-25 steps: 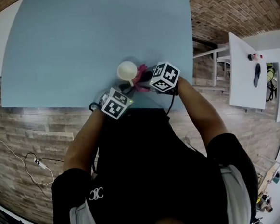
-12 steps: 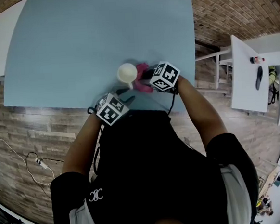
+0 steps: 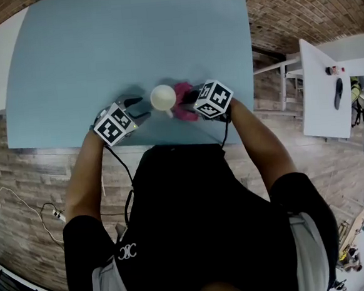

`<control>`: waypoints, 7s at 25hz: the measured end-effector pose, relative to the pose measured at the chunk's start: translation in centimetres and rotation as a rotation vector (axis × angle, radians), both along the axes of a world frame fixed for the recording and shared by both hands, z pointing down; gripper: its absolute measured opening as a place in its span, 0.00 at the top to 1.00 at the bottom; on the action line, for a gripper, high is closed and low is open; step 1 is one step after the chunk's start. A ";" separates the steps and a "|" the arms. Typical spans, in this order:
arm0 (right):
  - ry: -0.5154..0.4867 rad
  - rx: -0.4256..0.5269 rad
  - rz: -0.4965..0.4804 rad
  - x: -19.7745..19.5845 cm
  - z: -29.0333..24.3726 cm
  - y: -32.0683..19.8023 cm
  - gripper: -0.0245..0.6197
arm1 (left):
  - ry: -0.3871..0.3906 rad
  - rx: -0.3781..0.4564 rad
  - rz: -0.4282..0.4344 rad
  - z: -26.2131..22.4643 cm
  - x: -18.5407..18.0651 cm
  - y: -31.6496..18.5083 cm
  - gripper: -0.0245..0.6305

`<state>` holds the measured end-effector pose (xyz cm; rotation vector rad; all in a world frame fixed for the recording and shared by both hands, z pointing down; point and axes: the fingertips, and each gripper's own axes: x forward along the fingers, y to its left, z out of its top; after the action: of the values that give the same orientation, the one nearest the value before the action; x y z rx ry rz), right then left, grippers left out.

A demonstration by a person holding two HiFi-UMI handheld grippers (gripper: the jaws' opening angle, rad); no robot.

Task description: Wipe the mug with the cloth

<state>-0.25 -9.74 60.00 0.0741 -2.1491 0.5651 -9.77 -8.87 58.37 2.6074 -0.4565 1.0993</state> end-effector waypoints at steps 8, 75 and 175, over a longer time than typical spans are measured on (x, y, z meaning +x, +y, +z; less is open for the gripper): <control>0.036 0.015 0.007 0.0 0.0 0.4 0.90 | -0.167 -0.015 0.367 1.2 1.2 -2.0 0.47; -0.233 0.208 0.224 -2.9 -5.1 0.0 0.91 | 0.005 0.032 -0.163 2.1 2.8 0.8 0.38; -0.232 0.336 0.460 0.1 -6.4 1.4 0.90 | 0.329 0.019 -0.756 -0.8 -4.9 3.7 0.96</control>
<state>-0.11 -8.37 53.62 0.7339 -2.4493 0.4791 -14.69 -5.21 57.59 2.2221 -1.2240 0.4082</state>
